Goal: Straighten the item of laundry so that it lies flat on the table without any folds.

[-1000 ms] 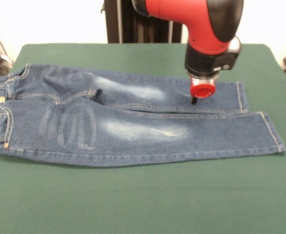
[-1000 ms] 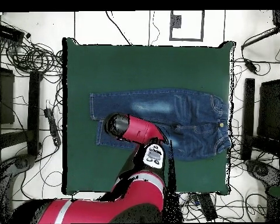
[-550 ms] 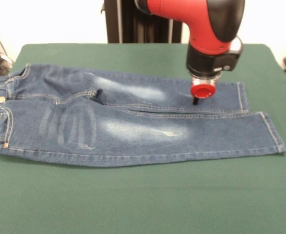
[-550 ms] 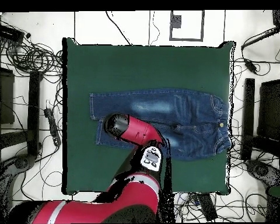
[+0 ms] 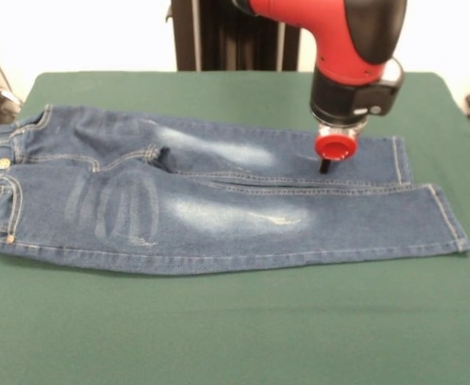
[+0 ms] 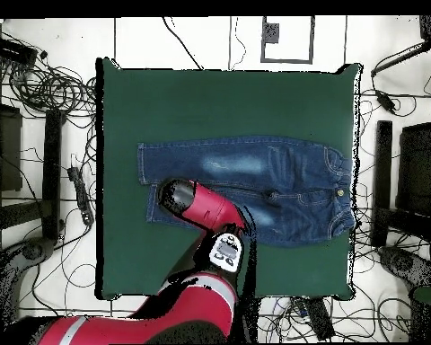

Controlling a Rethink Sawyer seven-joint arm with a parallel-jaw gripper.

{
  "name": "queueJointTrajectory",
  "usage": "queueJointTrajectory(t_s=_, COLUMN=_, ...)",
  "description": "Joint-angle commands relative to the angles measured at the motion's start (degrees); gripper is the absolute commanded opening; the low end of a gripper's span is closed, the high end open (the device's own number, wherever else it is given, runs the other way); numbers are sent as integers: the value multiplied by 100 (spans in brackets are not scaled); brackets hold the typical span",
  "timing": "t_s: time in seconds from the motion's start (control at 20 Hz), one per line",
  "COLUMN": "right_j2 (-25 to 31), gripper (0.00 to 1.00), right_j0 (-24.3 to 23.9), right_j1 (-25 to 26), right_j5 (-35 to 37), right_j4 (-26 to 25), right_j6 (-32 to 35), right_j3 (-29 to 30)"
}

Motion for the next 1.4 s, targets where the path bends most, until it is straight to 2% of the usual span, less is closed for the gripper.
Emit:
queueJointTrajectory(t_s=0.05, right_j2=2034, gripper=0, right_j0=461, right_j1=788, right_j5=-1486, right_j4=970, right_j6=1381, right_j3=113)
queueJointTrajectory(t_s=0.6, right_j2=1809, gripper=0, right_j0=711, right_j1=619, right_j5=-1091, right_j4=1432, right_j6=1371, right_j3=145)
queueJointTrajectory(t_s=1.4, right_j2=2034, gripper=0, right_j0=727, right_j1=192, right_j5=-1073, right_j4=1958, right_j6=1150, right_j3=566)
